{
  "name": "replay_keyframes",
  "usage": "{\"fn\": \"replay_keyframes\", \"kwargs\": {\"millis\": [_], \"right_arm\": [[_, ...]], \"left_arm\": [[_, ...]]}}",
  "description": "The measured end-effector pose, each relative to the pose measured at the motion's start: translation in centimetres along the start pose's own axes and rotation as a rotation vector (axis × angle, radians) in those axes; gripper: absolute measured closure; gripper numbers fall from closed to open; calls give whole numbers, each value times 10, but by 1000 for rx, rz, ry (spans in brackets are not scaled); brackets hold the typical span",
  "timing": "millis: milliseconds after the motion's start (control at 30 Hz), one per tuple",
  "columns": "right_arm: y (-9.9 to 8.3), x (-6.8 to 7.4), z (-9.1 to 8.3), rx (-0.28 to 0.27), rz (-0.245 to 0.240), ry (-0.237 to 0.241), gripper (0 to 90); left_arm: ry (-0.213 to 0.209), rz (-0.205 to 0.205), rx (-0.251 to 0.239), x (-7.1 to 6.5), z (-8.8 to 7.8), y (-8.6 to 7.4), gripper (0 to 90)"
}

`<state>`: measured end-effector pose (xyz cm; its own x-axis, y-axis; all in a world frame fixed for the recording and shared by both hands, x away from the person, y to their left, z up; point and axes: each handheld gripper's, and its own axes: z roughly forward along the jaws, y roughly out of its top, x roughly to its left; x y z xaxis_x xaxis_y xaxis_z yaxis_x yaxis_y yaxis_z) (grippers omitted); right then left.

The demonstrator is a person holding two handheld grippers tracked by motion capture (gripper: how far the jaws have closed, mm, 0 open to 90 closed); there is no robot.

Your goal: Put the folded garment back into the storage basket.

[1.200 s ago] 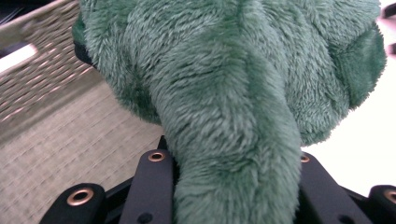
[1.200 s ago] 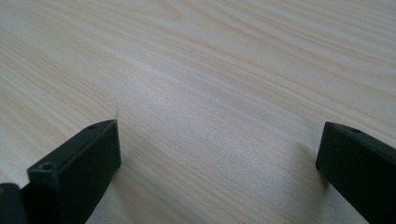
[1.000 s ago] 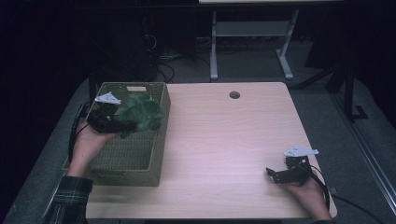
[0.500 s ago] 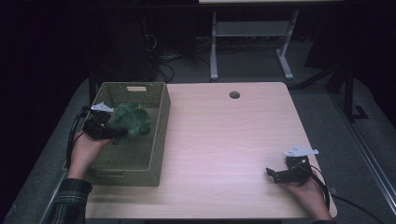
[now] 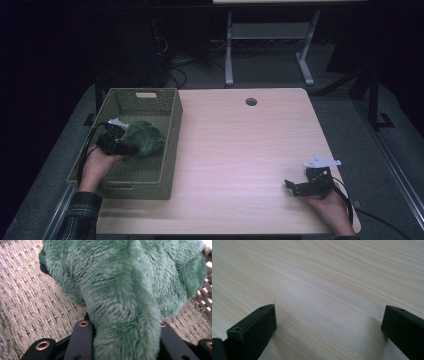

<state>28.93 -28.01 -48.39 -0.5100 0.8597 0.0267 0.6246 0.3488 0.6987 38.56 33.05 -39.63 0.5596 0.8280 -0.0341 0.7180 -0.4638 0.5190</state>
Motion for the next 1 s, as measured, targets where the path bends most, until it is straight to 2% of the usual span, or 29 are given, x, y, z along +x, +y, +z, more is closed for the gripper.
{"fn": "replay_keyframes", "kwargs": {"millis": [200,467,667,1000], "right_arm": [[0,0,0,0,-1,0,0],[0,0,0,0,-1,0,0],[0,0,0,0,-1,0,0],[0,0,0,-1,0,0,0]], "left_arm": [[7,11,48,-1,8,-1,649],[-1,14,66,0,12,-3,578],[5,22,58,0,13,-3,438],[14,3,2,4,10,-4,197]]}}
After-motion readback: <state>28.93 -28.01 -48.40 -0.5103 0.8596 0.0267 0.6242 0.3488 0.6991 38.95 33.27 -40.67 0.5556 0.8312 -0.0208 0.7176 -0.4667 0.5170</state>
